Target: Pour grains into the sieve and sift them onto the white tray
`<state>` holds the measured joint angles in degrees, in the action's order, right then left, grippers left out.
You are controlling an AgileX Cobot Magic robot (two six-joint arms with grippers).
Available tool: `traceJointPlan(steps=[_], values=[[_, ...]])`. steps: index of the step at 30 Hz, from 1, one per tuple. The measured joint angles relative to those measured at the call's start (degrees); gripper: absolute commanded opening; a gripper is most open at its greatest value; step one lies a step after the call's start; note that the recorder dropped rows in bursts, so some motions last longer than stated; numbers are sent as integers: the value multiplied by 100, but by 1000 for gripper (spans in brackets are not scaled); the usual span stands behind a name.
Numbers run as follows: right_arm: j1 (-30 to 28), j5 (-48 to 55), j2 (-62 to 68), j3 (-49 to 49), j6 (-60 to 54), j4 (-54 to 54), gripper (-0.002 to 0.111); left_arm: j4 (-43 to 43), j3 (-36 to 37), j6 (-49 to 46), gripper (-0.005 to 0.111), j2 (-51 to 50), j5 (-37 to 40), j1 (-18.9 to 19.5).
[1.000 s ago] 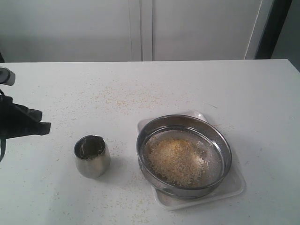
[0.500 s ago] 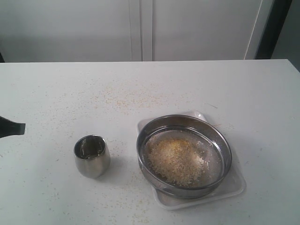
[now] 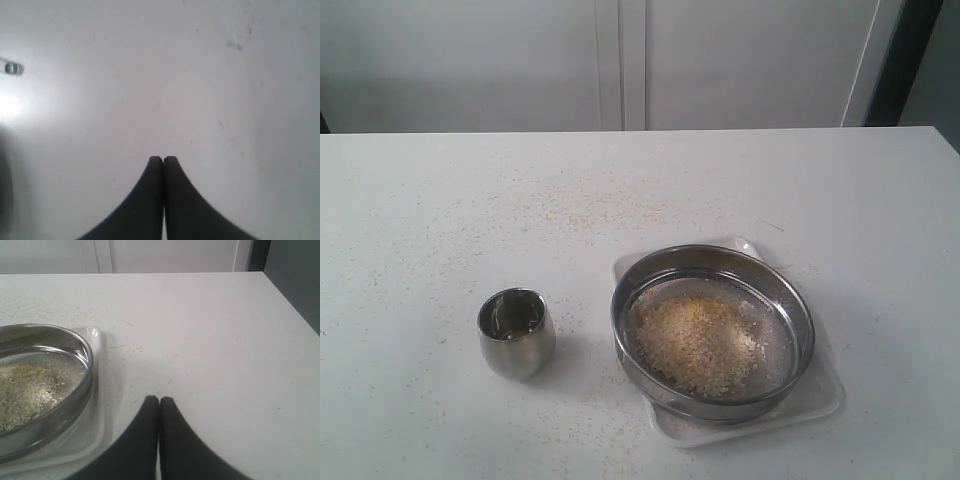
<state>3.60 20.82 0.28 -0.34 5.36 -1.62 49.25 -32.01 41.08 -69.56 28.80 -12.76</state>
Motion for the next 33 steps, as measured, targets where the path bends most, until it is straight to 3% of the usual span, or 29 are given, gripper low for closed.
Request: traceJointPlan(steps=[5, 10, 15, 24, 33], values=[[0, 0, 0, 0, 0, 0, 0, -1451, 0, -652, 0, 0, 491, 0], [0, 0, 0, 0, 0, 0, 0, -3574, -174, -2404, 0, 0, 541, 0], [0, 0, 0, 0, 0, 0, 0, -4799, -632, -3694, 0, 0, 1035, 0], [0, 0, 0, 0, 0, 0, 0, -4988, -1229, -3983, 0, 0, 1413, 59], [0, 0, 0, 0, 0, 0, 0, -5206, -1243, -4285, 0, 0, 1727, 1245]])
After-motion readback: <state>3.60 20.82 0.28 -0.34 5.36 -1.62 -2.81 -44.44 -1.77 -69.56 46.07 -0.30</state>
